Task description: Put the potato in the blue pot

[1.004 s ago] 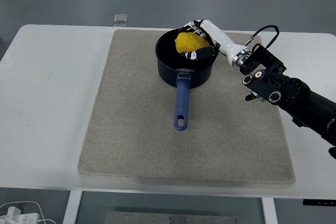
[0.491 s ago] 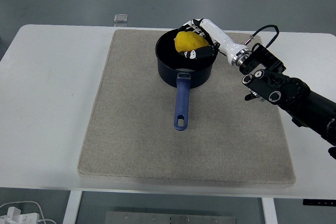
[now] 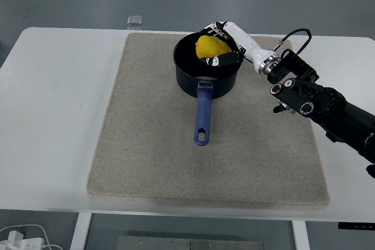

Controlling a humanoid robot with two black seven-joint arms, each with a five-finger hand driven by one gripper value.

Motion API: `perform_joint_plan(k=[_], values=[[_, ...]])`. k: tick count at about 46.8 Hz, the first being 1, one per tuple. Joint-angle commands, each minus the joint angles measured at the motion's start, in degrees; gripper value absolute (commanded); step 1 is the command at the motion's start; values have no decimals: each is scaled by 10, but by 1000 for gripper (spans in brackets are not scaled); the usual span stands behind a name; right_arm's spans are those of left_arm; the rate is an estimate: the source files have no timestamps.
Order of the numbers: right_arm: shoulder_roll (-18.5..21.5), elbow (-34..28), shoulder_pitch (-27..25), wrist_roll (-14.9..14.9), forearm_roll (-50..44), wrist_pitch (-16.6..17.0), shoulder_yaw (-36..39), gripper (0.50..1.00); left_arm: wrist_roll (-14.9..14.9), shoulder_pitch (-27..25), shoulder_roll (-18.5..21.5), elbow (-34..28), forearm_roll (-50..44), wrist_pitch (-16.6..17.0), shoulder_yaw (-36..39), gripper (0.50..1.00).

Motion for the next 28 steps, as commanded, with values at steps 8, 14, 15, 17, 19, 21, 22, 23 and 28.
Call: perform_joint_plan(k=[8, 14, 15, 17, 19, 21, 22, 23, 28], values=[[0, 2, 2, 0, 1, 0, 3, 897, 0, -1, 0, 0, 0, 0, 0, 999], [0, 2, 0, -4, 1, 3, 51, 897, 0, 0, 0, 0, 0, 0, 0, 999], [0, 2, 0, -5, 1, 4, 61, 897, 0, -1, 0, 0, 0, 0, 0, 999], [0, 2, 0, -7, 2, 4, 80, 897, 0, 0, 0, 0, 0, 0, 0, 999], [0, 2, -2, -8, 4, 6, 99, 897, 0, 0, 0, 0, 0, 0, 0, 999], [0, 2, -4, -11, 16, 6, 116, 897, 0, 0, 0, 0, 0, -1, 0, 999], [0, 2, -7, -13, 27, 6, 121, 897, 0, 0, 0, 0, 0, 0, 0, 999], [0, 2, -9, -16, 39, 7, 127, 897, 0, 0, 0, 0, 0, 0, 0, 999], [0, 2, -9, -41, 132, 7, 139, 897, 0, 0, 0, 0, 0, -1, 0, 999]])
